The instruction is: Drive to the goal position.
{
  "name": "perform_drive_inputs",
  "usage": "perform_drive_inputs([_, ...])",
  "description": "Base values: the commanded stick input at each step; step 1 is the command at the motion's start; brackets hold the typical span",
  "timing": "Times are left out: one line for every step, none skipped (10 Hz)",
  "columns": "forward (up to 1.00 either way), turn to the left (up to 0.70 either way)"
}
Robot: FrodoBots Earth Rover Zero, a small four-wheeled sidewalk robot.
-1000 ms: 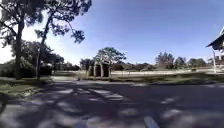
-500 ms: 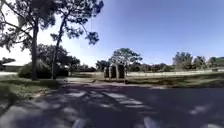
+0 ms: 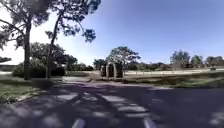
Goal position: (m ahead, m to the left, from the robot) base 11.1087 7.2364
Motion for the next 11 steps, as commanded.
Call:
perform_drive_inputs([0.7,0.35])
perform_drive_inputs([0.7,0.35])
perform_drive_inputs([0.7,0.35])
perform_drive_inputs([0.7,0.35])
perform_drive_inputs([0.7,0.35])
perform_drive_inputs([0.7,0.21])
perform_drive_inputs([0.7,0.0])
perform_drive_inputs([0.7,0.0])
perform_drive_inputs([0.7,0.0])
perform_drive_inputs([0.7,0.0])
perform_drive_inputs([0.7,0.0])
